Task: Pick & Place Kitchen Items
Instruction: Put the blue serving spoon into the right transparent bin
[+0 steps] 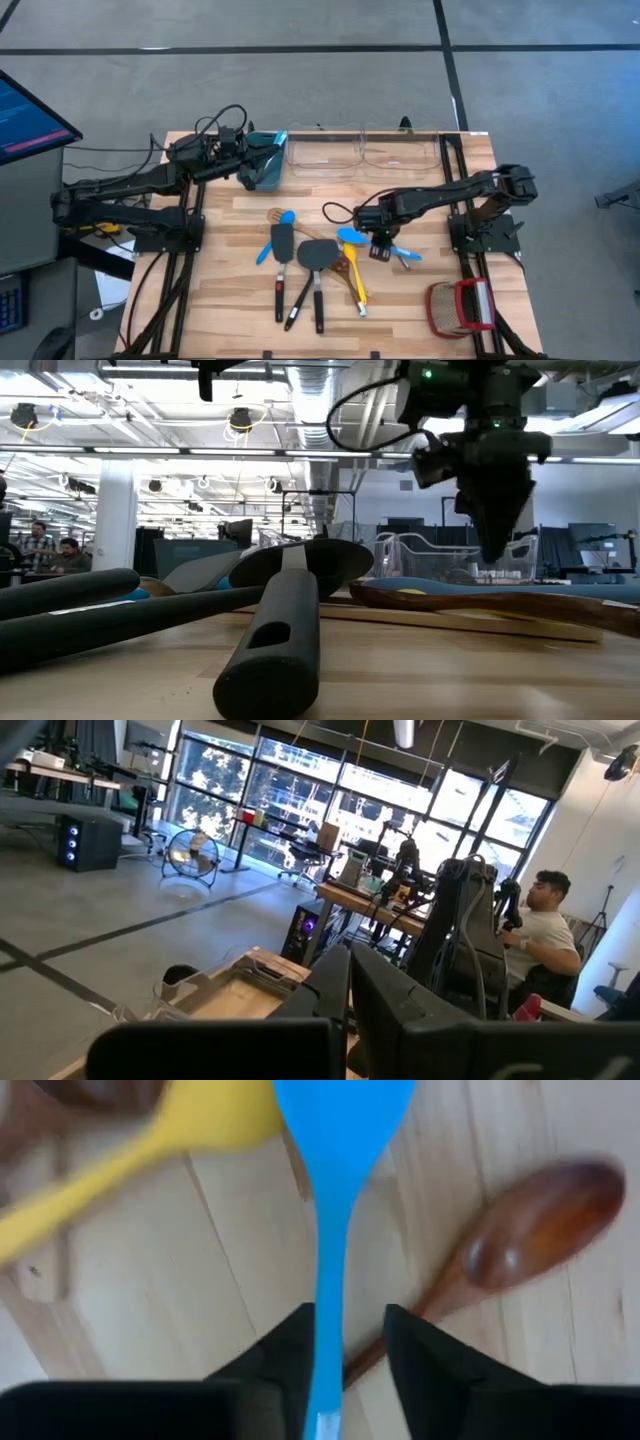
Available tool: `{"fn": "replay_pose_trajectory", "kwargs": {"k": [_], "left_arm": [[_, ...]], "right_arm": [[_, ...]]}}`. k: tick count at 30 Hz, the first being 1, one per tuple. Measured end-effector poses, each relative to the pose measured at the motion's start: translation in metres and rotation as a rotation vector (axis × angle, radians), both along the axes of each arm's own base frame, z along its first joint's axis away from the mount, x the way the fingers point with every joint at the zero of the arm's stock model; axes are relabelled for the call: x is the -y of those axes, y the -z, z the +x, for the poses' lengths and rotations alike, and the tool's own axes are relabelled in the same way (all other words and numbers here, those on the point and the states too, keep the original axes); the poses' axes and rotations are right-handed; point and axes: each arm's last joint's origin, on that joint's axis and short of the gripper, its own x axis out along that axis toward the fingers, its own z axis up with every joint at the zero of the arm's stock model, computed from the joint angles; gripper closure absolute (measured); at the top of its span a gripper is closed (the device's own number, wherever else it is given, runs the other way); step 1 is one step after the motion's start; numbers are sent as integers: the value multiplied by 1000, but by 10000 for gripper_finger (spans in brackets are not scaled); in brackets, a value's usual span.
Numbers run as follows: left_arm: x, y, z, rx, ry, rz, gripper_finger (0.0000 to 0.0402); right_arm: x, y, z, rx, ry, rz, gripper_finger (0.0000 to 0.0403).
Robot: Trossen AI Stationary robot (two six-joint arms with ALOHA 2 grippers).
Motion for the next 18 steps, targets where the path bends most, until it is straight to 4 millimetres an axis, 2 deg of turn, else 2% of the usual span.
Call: {"fn": "replay_pose_trajectory", "kwargs": {"k": [4, 8, 18], "left_arm": [[0, 0, 0, 0, 0, 0, 400], [0, 0, 0, 0, 0, 0, 400], [0, 0, 0, 1, 0, 0, 400]], "right_arm": [[-1, 6, 3, -16, -1, 9, 242], [-2, 9, 4, -26, -5, 29, 222], [-6, 21, 13, 0, -13, 30, 216]]}}
